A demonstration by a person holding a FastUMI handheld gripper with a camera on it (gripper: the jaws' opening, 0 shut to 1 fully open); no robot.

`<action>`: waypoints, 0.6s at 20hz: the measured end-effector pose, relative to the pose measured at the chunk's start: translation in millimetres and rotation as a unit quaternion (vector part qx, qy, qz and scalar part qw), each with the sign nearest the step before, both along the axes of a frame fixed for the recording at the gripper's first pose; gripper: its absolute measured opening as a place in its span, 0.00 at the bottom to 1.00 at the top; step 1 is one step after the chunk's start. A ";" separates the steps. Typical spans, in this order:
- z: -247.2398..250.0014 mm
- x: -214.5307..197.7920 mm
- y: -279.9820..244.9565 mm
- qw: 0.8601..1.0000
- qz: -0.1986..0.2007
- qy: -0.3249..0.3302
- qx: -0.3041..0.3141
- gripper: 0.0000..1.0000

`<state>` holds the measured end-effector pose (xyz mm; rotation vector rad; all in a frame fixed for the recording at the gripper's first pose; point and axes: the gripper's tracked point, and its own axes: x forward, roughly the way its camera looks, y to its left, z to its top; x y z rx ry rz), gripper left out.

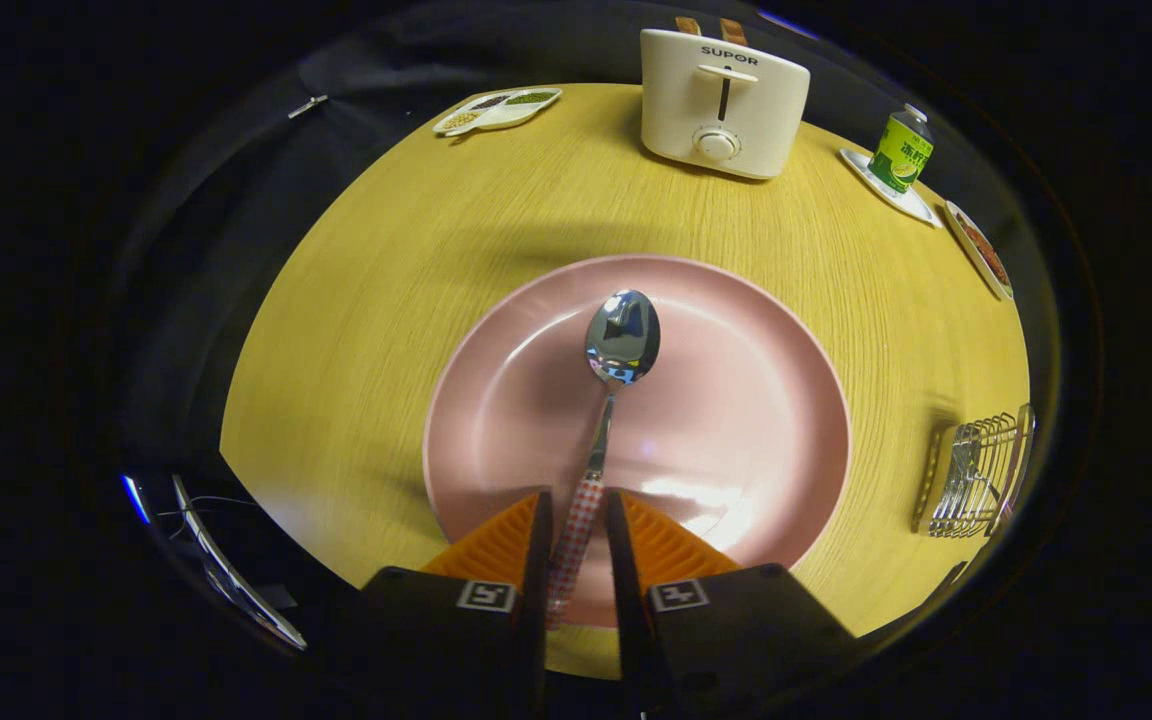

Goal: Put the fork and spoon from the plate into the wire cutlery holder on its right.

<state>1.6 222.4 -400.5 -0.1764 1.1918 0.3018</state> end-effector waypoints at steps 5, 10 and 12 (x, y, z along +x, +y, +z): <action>-1.7 2.8 -11.3 1.000 0.016 0.016 0.006 0.13; 15.5 -3.2 -32.6 0.998 0.049 0.023 0.025 0.10; 33.2 -4.8 -43.3 0.997 0.061 0.019 0.036 0.10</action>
